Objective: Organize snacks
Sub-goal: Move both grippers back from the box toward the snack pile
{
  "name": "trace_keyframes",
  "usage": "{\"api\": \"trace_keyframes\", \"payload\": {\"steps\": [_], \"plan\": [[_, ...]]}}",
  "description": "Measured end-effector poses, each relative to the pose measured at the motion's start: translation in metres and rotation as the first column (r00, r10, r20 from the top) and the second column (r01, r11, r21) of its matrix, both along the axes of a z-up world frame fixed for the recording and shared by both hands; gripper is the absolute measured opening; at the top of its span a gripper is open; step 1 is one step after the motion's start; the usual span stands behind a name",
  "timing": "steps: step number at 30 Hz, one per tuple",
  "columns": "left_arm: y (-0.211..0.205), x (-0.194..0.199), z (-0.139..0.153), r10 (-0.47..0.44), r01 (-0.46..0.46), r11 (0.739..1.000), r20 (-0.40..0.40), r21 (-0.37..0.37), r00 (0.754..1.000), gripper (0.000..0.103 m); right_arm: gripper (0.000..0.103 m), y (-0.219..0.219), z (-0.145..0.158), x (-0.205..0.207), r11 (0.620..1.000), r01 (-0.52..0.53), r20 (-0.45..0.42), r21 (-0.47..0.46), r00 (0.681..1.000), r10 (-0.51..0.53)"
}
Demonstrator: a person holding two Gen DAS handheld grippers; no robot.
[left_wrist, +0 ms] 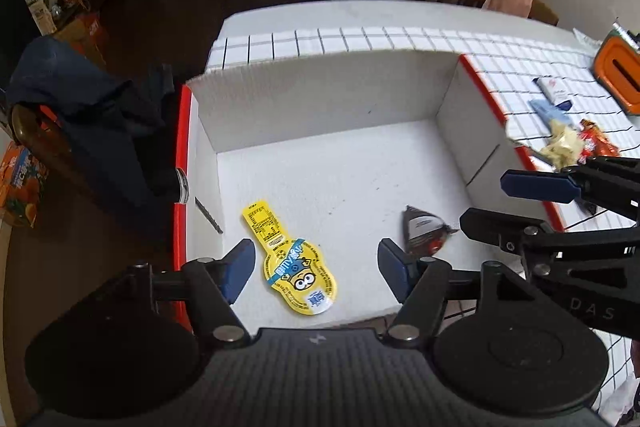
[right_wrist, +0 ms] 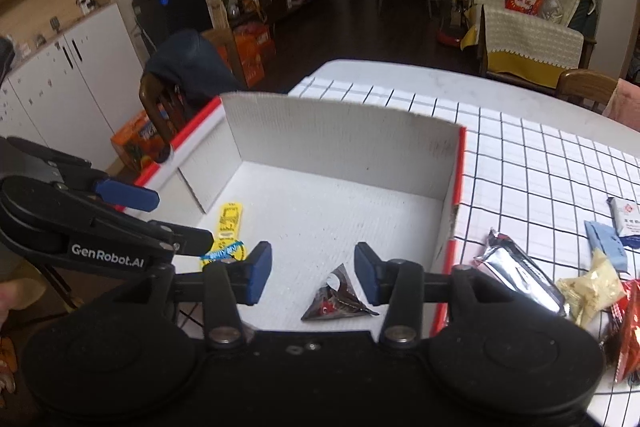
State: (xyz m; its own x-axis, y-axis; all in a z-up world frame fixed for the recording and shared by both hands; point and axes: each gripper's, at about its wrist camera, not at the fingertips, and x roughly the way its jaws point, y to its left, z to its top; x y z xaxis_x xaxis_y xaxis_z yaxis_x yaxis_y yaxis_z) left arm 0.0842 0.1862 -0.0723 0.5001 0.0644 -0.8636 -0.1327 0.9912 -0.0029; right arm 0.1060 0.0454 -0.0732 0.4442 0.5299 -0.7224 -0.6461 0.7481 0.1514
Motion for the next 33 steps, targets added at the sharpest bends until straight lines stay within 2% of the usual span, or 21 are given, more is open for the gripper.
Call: {"api": "trace_keyframes", "payload": {"steps": [10,12,16,19,22,24,27,33], "plan": [[-0.026,-0.021,0.030,-0.010,0.012,1.000,0.105,-0.018,0.994,0.078,0.072,-0.040,0.030,-0.022,0.994,0.041,0.040,0.104,0.998,-0.046],[-0.034,-0.024,0.034,-0.014,0.015,1.000,0.125,-0.009,0.992,0.080,0.080,-0.051,0.034,-0.025,0.991,0.051,0.045,0.120,0.997,-0.056],[-0.050,-0.024,0.039,-0.017,0.021,0.999,0.150,-0.024,0.988,0.081,0.085,-0.073,0.038,-0.027,0.988,0.073,0.053,0.136,0.995,-0.081],[-0.065,-0.021,0.042,-0.024,0.028,0.999,0.169,-0.022,0.985,0.083,0.093,-0.091,0.040,-0.027,0.986,0.095,0.061,0.139,0.993,-0.104],[-0.083,-0.017,0.044,-0.040,0.044,0.999,0.186,-0.017,0.982,0.083,0.094,-0.110,0.039,-0.025,0.983,0.121,0.063,0.141,0.989,-0.131],[-0.095,-0.015,0.046,-0.050,0.054,0.998,0.195,-0.017,0.979,0.083,0.100,-0.124,0.037,-0.024,0.980,0.143,0.069,0.139,0.986,-0.154],[-0.114,-0.009,0.048,-0.068,0.073,0.997,0.208,-0.019,0.976,0.084,0.103,-0.144,0.037,-0.021,0.974,0.173,0.071,0.150,0.980,-0.185],[-0.153,0.003,0.045,-0.094,0.103,0.994,0.236,-0.029,0.967,0.085,0.103,-0.187,0.033,-0.010,0.963,0.231,0.072,0.142,0.967,-0.243]]}}
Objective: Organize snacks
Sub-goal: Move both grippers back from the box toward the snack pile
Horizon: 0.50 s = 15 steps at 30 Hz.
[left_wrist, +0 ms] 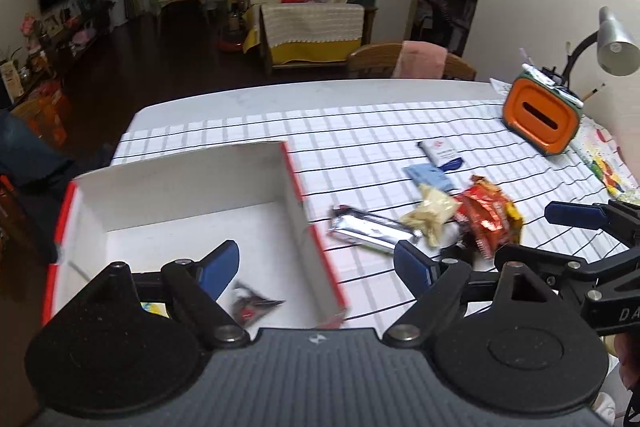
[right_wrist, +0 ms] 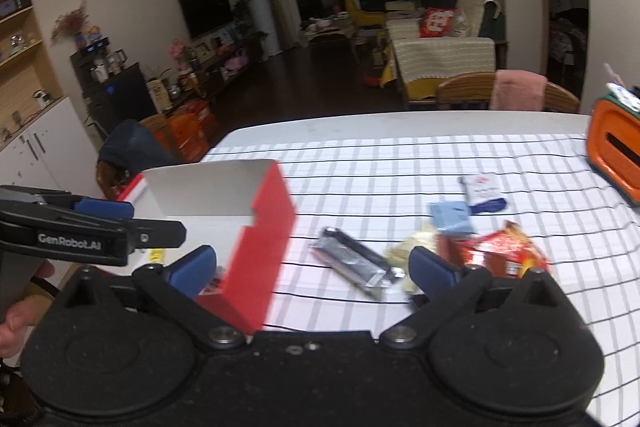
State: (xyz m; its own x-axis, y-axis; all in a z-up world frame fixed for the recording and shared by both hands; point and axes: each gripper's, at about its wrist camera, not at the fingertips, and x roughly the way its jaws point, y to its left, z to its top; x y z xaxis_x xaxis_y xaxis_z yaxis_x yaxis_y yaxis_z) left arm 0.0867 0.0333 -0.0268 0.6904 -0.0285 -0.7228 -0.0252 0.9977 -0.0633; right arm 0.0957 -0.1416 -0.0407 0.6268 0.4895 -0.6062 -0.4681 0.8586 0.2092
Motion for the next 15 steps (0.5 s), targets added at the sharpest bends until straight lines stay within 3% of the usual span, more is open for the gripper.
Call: {"api": "trace_keyframes", "payload": {"steps": [15], "plan": [[-0.103,0.035,-0.043,-0.125,0.124,0.992,-0.091,-0.007,0.988,0.085,0.102,-0.104,-0.035,0.037,0.991,0.045,-0.024,-0.128,0.999,-0.049]]}}
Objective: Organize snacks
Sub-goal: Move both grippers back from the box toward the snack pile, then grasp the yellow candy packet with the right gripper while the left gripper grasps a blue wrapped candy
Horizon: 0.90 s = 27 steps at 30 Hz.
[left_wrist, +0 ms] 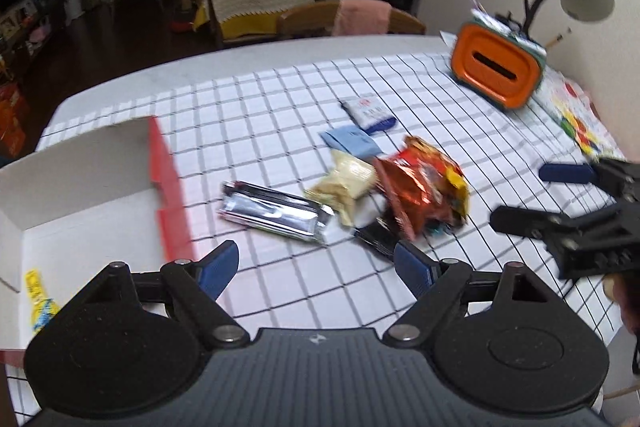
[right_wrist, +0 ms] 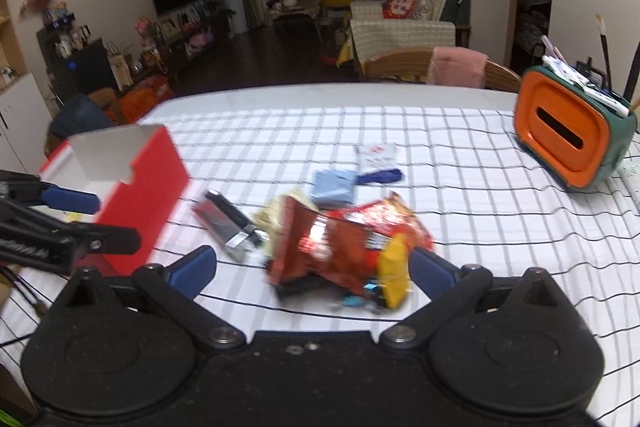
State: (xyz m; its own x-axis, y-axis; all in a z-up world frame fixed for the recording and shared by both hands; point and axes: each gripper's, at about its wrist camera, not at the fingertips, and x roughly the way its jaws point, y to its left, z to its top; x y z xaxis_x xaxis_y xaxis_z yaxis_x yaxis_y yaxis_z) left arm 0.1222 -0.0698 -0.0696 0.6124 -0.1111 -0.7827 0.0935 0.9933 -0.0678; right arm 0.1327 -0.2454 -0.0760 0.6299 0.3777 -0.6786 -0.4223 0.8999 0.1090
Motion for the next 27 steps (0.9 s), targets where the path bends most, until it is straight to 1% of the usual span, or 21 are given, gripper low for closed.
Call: {"api": "trace_keyframes", "payload": {"steps": [4,7,9,10,12,16,18,21,23,27], "plan": [[-0.027,0.006,-0.013,-0.060,0.061,0.998,-0.019,0.026,0.998,0.085,0.099,-0.022,-0.020,0.021,1.000,0.009,-0.024,-0.026,1.000,-0.009],[-0.046,0.008,-0.021,-0.105,0.106,0.993,-0.022,0.045,0.994,0.085,0.093,-0.032,-0.035,0.038,0.999,0.001,-0.052,-0.044,0.999,-0.004],[-0.059,0.011,-0.028,-0.126,0.127,0.990,-0.034,0.059,0.992,0.085,0.085,-0.038,-0.046,0.050,0.998,0.001,-0.069,-0.062,0.998,-0.005],[-0.065,0.013,-0.032,-0.134,0.137,0.989,-0.042,0.061,0.990,0.085,0.084,-0.040,-0.051,0.055,0.998,-0.002,-0.078,-0.065,0.997,-0.003],[-0.077,0.015,-0.038,-0.156,0.159,0.985,-0.055,0.065,0.986,0.085,0.077,-0.041,-0.061,0.064,0.997,-0.006,-0.095,-0.072,0.996,-0.001],[-0.101,0.019,-0.053,-0.204,0.211,0.973,-0.078,0.098,0.976,0.085,0.069,-0.038,-0.078,0.078,0.996,-0.029,-0.117,-0.080,0.993,0.020],[-0.111,0.019,-0.059,-0.230,0.240,0.965,-0.090,0.108,0.969,0.085,0.062,-0.036,-0.084,0.082,0.996,-0.051,-0.130,-0.076,0.991,0.041],[-0.123,0.021,-0.066,-0.263,0.274,0.956,-0.105,0.107,0.959,0.085,0.056,-0.035,-0.089,0.088,0.995,-0.076,-0.142,-0.064,0.988,0.066],[-0.129,0.024,-0.069,-0.268,0.280,0.954,-0.112,0.111,0.957,0.085,0.053,-0.036,-0.093,0.093,0.995,-0.084,-0.153,-0.051,0.985,0.076],[-0.135,0.034,-0.073,-0.254,0.269,0.956,-0.125,0.119,0.959,0.085,0.044,-0.038,-0.097,0.101,0.994,-0.105,-0.168,-0.014,0.981,0.101]]}}
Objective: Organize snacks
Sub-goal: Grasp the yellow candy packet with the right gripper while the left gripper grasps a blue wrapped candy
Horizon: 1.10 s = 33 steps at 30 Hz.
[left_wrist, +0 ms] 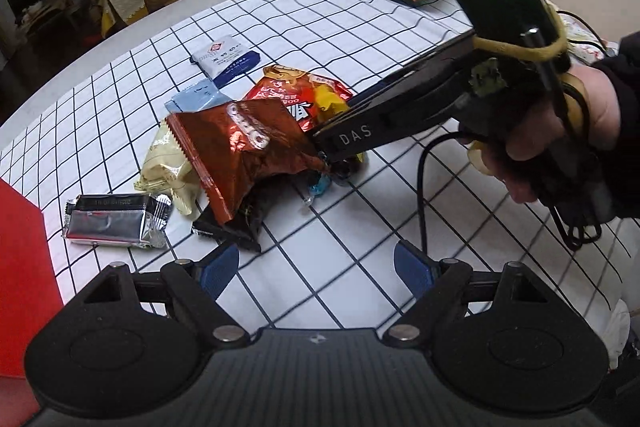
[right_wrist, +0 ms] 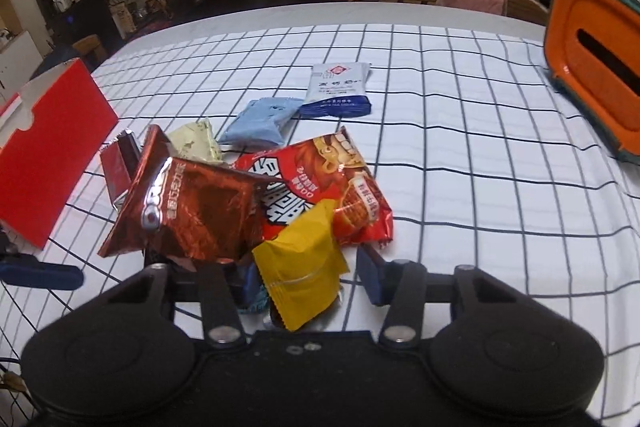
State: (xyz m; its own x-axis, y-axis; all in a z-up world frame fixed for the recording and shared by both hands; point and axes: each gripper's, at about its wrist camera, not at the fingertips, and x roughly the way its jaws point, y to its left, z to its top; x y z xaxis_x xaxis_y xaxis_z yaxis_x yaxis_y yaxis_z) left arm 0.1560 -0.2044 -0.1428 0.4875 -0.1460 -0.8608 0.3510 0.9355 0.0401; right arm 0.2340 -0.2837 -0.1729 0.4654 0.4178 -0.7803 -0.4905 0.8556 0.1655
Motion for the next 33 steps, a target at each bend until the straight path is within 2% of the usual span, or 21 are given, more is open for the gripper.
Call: {"api": "trace_keyframes", "payload": {"steps": [4,5,6,12,16,20,28,33], "plan": [[-0.002,0.011,-0.002,0.016,-0.016,1.000,-0.010,-0.008,1.000,0.084,0.034,-0.003,0.001,0.003,0.999,-0.013,-0.004,0.038,1.000,0.013],[-0.004,0.014,-0.002,0.015,-0.015,1.000,-0.011,-0.011,1.000,0.084,0.026,-0.005,0.002,0.003,0.999,-0.014,0.000,0.044,1.000,0.014],[-0.006,0.016,-0.003,0.012,-0.012,1.000,-0.014,-0.014,1.000,0.082,0.022,-0.008,0.003,0.003,0.998,-0.012,-0.004,0.057,1.000,0.013],[-0.022,0.033,-0.011,-0.011,0.010,1.000,-0.044,-0.015,0.999,0.062,0.022,-0.030,0.005,0.006,0.994,0.045,-0.009,0.104,0.999,-0.044],[-0.030,0.045,-0.015,-0.019,0.016,0.999,-0.060,-0.036,0.998,0.060,0.022,-0.049,0.011,0.001,0.987,0.078,-0.009,0.143,0.997,-0.077],[-0.029,0.058,-0.021,-0.015,0.013,1.000,-0.064,-0.027,0.998,0.054,0.022,-0.066,0.017,-0.008,0.978,0.111,-0.009,0.175,0.994,-0.111],[-0.019,0.079,-0.031,-0.020,0.022,0.999,-0.067,0.029,0.998,0.033,0.022,-0.081,0.021,-0.026,0.960,0.146,-0.028,0.238,0.989,-0.143],[-0.019,0.082,-0.037,-0.071,0.073,0.997,-0.100,0.012,0.992,0.025,0.022,-0.085,0.018,-0.029,0.954,0.167,-0.039,0.249,0.986,-0.162]]}}
